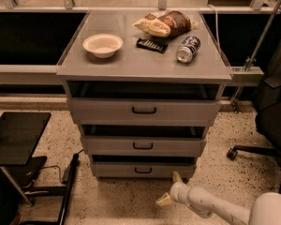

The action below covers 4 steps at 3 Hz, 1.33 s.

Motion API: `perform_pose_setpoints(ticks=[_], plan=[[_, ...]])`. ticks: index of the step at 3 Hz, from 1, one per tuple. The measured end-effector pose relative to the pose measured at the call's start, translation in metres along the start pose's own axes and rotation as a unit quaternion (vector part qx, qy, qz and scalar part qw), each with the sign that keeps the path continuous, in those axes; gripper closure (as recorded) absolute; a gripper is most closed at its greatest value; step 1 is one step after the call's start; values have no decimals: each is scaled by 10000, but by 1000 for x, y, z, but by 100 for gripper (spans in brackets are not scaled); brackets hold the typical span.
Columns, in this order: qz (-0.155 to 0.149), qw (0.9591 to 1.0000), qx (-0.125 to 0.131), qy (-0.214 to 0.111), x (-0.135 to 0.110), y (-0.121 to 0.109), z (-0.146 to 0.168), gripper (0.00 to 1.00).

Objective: Open bottom drawer

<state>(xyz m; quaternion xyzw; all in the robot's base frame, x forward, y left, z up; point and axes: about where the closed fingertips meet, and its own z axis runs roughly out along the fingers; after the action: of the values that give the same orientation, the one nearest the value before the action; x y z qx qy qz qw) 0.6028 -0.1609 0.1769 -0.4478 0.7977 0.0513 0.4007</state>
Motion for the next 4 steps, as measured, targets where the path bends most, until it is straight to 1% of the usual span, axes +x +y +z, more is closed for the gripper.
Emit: perform_pose_setpoints(ticks=[1, 2, 3, 4], plan=[[-228, 9996, 119, -83, -26, -9, -11, 0], [-817, 9959, 376, -52, -86, -8, -42, 0], [-813, 9960, 367, -52, -86, -7, -42, 0], [-802, 9957, 416, -182, -85, -24, -35, 0]])
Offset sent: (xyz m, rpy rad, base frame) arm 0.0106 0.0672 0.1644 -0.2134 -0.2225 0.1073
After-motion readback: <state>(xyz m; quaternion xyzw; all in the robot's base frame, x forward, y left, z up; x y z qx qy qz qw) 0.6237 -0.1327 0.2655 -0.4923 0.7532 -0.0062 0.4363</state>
